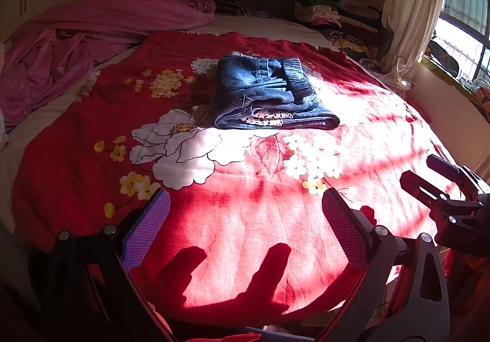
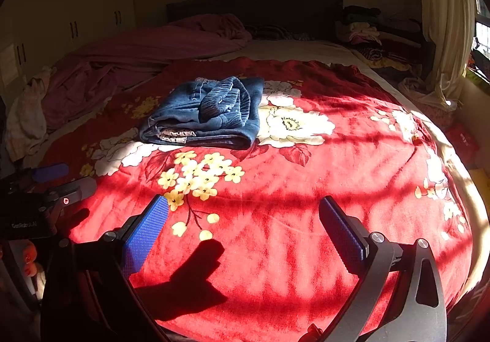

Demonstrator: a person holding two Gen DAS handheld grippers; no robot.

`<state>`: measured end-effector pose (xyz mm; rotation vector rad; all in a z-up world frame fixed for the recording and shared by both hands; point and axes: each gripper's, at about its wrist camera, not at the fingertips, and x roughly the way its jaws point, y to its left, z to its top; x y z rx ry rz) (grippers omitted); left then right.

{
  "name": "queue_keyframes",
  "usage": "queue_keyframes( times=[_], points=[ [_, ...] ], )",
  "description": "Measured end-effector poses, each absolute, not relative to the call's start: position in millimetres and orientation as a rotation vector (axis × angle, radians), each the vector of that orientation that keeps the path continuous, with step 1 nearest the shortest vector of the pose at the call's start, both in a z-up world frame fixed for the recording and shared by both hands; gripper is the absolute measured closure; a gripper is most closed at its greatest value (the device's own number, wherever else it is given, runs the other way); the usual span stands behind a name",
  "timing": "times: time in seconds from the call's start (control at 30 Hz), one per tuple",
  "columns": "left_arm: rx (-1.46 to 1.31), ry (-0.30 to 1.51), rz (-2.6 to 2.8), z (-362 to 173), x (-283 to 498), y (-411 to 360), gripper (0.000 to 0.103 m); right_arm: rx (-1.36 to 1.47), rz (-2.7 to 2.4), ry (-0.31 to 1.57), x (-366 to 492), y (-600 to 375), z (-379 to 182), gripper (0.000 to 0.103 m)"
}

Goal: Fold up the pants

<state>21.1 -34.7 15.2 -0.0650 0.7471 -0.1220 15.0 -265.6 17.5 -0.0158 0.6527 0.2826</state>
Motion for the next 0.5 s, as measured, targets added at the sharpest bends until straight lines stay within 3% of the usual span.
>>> queue_keyframes(
  times=[0.5],
  points=[
    [-0.066, 0.773, -0.11, 12.5, 23.5, -31.3, 0.01, -0.014, 0.283, 0.659, 15.2, -268.9, 14.8, 0.005]
  ],
)
